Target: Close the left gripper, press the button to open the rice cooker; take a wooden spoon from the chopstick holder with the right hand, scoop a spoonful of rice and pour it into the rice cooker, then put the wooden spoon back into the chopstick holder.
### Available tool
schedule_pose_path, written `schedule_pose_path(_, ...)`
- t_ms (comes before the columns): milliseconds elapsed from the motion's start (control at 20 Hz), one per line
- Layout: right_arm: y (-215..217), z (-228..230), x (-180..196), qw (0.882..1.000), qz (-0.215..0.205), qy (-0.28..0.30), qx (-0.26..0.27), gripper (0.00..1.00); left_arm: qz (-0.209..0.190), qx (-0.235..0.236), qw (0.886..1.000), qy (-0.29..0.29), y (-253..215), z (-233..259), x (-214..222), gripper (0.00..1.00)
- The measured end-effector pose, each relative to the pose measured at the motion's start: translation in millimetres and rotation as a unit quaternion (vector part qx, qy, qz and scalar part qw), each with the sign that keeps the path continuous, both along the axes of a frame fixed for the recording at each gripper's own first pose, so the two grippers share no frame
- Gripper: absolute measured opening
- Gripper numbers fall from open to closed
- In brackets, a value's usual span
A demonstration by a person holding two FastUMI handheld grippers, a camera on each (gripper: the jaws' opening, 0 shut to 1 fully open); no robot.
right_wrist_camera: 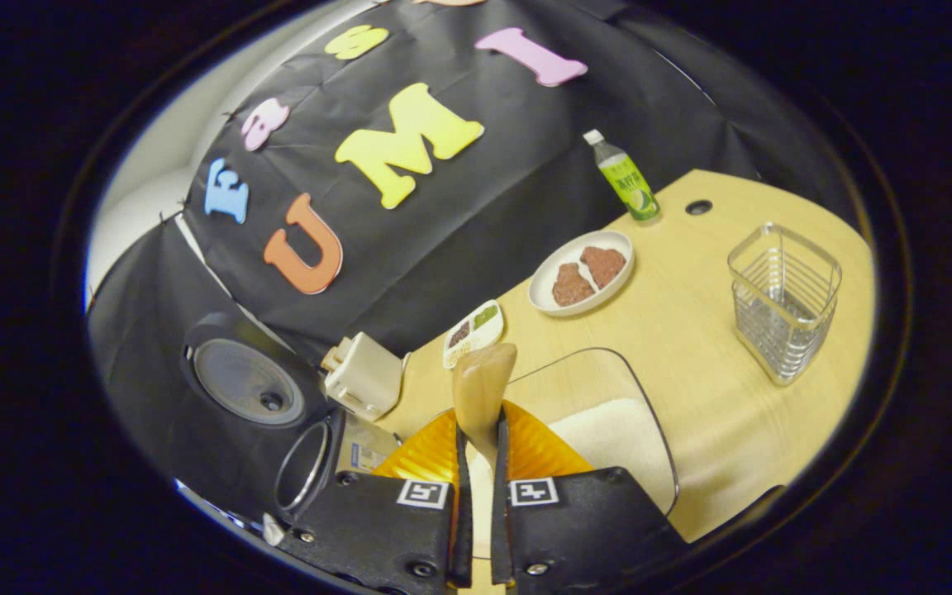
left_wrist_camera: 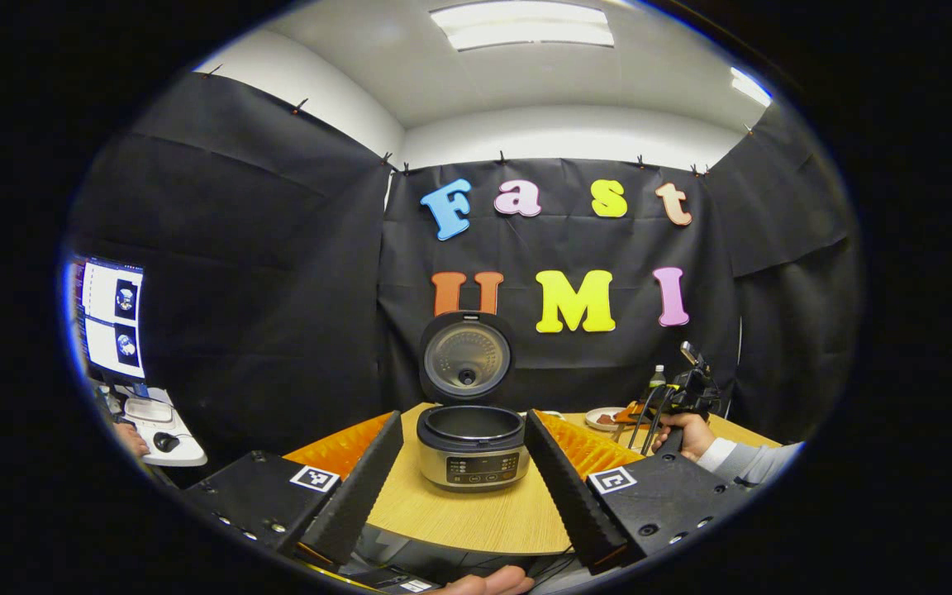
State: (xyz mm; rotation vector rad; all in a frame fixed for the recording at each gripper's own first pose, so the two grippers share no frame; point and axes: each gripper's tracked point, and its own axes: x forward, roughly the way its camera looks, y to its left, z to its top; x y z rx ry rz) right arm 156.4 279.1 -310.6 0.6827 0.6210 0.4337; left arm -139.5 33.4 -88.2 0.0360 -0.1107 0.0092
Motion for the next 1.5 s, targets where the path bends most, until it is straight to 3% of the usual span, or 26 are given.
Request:
schedule_pose_path(200,-6.1,-2.1,7.5,0.995,-0.013,0.058,0.082,0.13,0.002,0.003,1.000,0.006,-0.2,-0.8,3.1,0.94)
schedule_pose_path(400,-23.3,2.7,11.3,0.987,-0.036,0.077,0.133,0.13,0.001,0.007,1.000,0.006,-0.1,-0.5,-0.2,0.94)
schedule_pose_path(550,-43.7,9.8,10.1,0.976,-0.057,0.099,0.183,0.13,-0.002,0.005,1.000,0.009,-3.0,-0.3,0.2,0.94)
schedule_pose_path(800,-70.7,22.9,11.6,0.940,-0.084,0.138,0.299,0.13,-0.011,0.017,1.000,0.014,-9.6,-2.6,0.3,0.94)
schedule_pose_path(1050,-84.6,43.6,8.3,0.886,-0.086,0.179,0.419,0.13,-0.021,0.033,0.999,0.004,-21.3,3.0,-5.1,0.94)
schedule_pose_path(1250,-81.1,53.2,3.8,0.895,-0.081,0.170,0.405,0.13,-0.044,0.036,0.998,0.008,-32.0,3.8,-8.4,0.93)
schedule_pose_path(1350,-78.6,63.4,6.3,0.893,-0.080,0.170,0.410,0.13,-0.042,0.035,0.998,0.008,-28.3,4.6,-8.2,0.96)
schedule_pose_path(1500,-64.4,72.2,4.0,0.900,-0.072,0.164,0.398,0.13,-0.036,0.031,0.999,0.007,-19.6,5.8,-12.3,0.96)
